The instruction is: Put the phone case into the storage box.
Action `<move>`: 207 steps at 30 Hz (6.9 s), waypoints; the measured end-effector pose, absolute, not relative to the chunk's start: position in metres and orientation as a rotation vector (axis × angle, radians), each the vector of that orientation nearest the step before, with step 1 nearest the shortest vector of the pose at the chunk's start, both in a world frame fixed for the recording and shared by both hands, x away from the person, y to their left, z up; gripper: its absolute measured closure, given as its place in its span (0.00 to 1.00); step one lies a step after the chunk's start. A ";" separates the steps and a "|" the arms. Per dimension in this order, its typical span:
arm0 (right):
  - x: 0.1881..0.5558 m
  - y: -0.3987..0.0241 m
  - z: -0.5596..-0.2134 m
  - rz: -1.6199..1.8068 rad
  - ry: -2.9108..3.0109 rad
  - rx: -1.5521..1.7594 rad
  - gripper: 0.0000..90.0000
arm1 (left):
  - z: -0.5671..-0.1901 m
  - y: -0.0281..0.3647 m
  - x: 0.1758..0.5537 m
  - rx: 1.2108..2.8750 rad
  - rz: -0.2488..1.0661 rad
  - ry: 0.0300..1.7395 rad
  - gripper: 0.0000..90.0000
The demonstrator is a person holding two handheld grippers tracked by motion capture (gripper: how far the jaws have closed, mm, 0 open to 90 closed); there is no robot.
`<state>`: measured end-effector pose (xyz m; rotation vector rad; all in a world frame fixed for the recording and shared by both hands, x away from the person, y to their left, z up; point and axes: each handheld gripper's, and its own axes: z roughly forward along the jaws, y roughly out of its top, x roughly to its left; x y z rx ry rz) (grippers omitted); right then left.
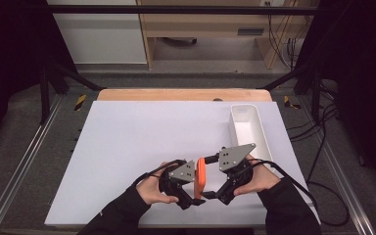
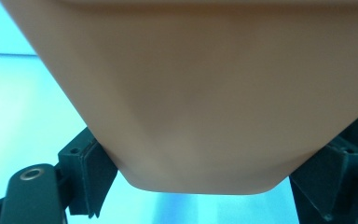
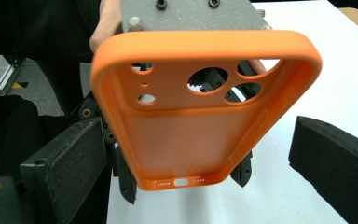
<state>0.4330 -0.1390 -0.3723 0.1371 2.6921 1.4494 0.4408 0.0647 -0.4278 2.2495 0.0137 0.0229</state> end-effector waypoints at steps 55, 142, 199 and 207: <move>0.440 -0.146 -0.368 1.455 2.667 0.149 0.18 | -0.420 0.100 0.443 2.234 0.063 0.111 0.04; 0.481 -0.201 -0.291 1.387 2.127 0.777 0.18 | -0.454 0.293 0.459 1.802 0.498 0.869 0.01; 0.560 -0.228 -0.298 1.090 1.872 1.197 0.18 | -0.458 0.291 0.465 1.820 0.500 0.862 0.01; 0.567 -0.227 -0.304 1.072 1.859 1.243 0.18 | -0.459 0.291 0.465 1.823 0.499 0.858 0.01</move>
